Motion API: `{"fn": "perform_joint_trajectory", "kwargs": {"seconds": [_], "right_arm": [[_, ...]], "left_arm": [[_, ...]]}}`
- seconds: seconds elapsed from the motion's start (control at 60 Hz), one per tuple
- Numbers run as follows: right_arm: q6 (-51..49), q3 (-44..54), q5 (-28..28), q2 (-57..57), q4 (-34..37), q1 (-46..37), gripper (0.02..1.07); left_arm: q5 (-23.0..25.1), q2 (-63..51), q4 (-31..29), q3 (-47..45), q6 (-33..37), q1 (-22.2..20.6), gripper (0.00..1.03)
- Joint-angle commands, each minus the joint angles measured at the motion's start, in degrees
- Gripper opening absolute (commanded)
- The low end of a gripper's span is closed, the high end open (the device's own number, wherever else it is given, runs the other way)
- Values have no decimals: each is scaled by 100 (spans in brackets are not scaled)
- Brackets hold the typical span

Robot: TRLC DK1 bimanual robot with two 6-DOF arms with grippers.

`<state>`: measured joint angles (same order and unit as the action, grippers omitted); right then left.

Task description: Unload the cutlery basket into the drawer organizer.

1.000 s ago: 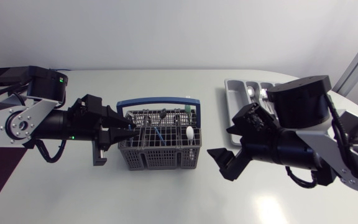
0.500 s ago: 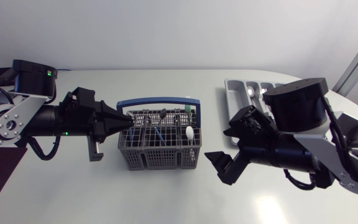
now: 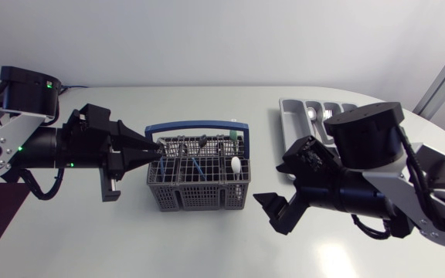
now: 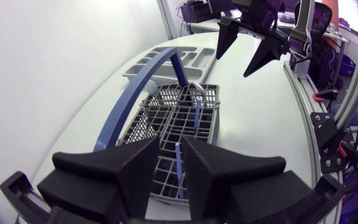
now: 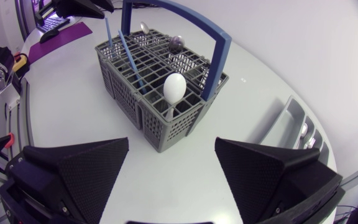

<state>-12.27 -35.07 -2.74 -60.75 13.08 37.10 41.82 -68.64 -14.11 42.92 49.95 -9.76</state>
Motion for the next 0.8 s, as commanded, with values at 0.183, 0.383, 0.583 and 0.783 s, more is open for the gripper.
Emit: {"fn": "perform_joint_trajectory", "kwargs": {"seconds": [0.183, 0.383, 0.583, 0.783], "right_arm": [[-38, 220, 28, -16, -86, 95, 102], [-21, 273, 37, -24, -130, 104, 102], [-3, 317, 37, -42, -201, 113, 102], [6, 352, 37, -42, -253, 113, 102]], "left_arm": [[-87, -343, -22, -46, 313, 88, 50], [-95, -431, 31, -64, 340, 88, 36], [-95, -510, 75, -73, 357, 62, 22], [-122, -598, 75, -46, 357, 53, 19]]}}
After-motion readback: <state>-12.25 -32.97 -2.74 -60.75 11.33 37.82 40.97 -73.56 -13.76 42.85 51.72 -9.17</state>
